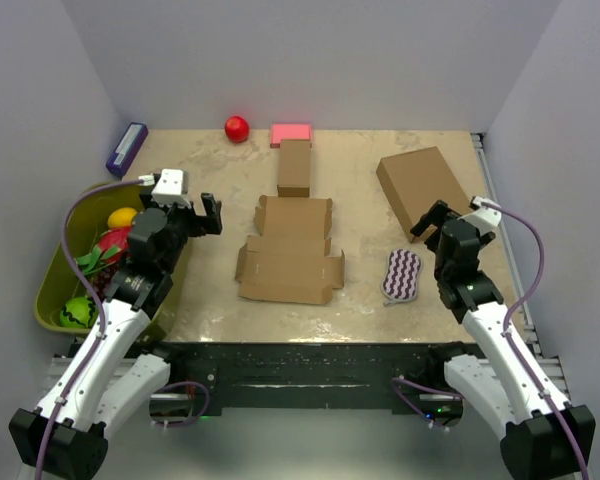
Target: Fold the paper box
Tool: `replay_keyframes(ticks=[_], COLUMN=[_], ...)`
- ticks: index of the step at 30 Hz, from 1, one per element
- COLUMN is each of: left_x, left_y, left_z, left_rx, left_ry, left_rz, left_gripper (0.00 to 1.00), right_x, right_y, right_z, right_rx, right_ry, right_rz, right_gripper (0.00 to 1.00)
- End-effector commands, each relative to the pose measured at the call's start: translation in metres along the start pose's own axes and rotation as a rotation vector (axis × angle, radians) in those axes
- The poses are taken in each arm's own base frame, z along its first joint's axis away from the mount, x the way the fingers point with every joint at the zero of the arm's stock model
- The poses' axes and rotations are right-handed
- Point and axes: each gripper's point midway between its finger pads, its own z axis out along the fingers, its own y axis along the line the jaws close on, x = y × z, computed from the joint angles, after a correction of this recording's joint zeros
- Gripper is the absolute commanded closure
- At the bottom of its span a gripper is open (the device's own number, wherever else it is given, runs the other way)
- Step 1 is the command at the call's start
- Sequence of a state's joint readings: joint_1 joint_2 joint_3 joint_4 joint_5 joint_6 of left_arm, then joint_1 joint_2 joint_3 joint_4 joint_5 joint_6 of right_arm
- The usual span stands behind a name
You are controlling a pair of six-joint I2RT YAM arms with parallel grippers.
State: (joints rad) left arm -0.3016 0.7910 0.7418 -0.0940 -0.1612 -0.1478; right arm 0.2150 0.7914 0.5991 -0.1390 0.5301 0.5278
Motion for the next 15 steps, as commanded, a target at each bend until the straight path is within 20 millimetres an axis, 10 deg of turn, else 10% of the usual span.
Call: replay_keyframes(ticks=[1,15], left_x=[-0.020,-0.054], left_y=[0.007,0.004], left_z=[-0.001,-0.004], left_rx=[-0.054,-0.045], left_ry=[-0.059,-0.146], left_rz=[-0.040,-0.080], left_gripper=[0.00,0.00], right_x=[0.006,-0.005], right_y=[0.005,0.032], right_z=[-0.002,-0.019], right_rx=[-0.029,-0.189], right_ry=[0.019,0.046], right_rz=[0.039,0.029], right_gripper=[0.01,0.04])
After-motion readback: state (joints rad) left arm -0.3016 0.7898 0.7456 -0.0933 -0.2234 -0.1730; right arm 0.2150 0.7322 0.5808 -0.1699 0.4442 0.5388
